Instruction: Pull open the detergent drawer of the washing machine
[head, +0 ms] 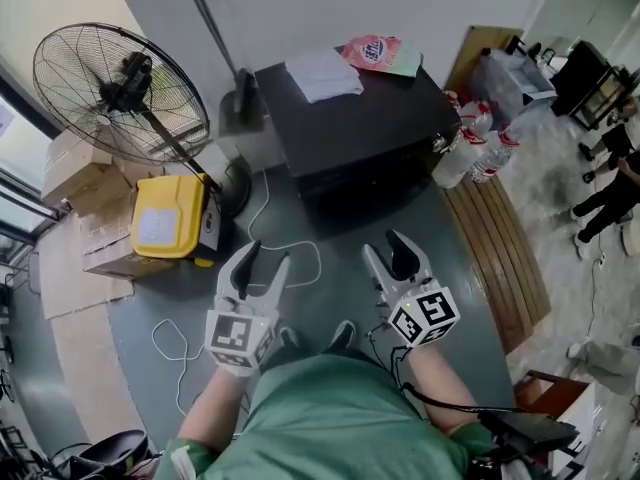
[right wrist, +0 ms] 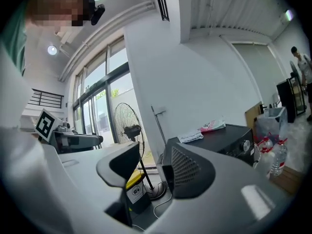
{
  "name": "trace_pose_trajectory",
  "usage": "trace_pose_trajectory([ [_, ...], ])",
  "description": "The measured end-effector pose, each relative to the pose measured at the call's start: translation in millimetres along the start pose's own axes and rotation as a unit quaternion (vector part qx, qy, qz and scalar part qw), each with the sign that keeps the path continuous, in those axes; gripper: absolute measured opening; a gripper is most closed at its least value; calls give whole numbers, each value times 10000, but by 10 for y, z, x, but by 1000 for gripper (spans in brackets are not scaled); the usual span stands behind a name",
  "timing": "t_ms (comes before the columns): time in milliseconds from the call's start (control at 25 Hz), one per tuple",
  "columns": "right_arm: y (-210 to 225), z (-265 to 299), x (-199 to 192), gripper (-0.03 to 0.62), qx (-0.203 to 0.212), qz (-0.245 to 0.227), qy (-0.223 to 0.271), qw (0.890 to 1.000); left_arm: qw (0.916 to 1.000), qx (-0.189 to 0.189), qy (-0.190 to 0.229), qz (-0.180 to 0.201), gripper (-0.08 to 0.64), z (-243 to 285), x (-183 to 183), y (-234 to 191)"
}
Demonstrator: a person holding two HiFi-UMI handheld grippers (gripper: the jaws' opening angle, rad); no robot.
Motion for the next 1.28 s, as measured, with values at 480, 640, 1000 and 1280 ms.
trace_pose_trajectory([
  [480,251,358,-158,189,-207,373,-42,9991,9995,-311,-86,-2,209,498,-65,-297],
  [640,417,505,-91,190,-557,393,21,9977,9974,-715,-15,5,210,855,15,-415],
  [1000,674,1017,-142,190,-1122,1140,348,9865,9883,-1519,-101,5,210,1584,35,-921],
  [1280,838,1279,-358,190,-1372,1558,462,9771,9766,-2112,-396,-13,210,2003,-200,-1024],
])
Point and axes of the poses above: the fingertips, and each gripper's own axes: z forward along the fingers, y to its right, x out of its top, the point moved 1 cm from there along -z, backward along the fingers, and after that the axes turned 7 degrees about x, right-handed, at the moved point
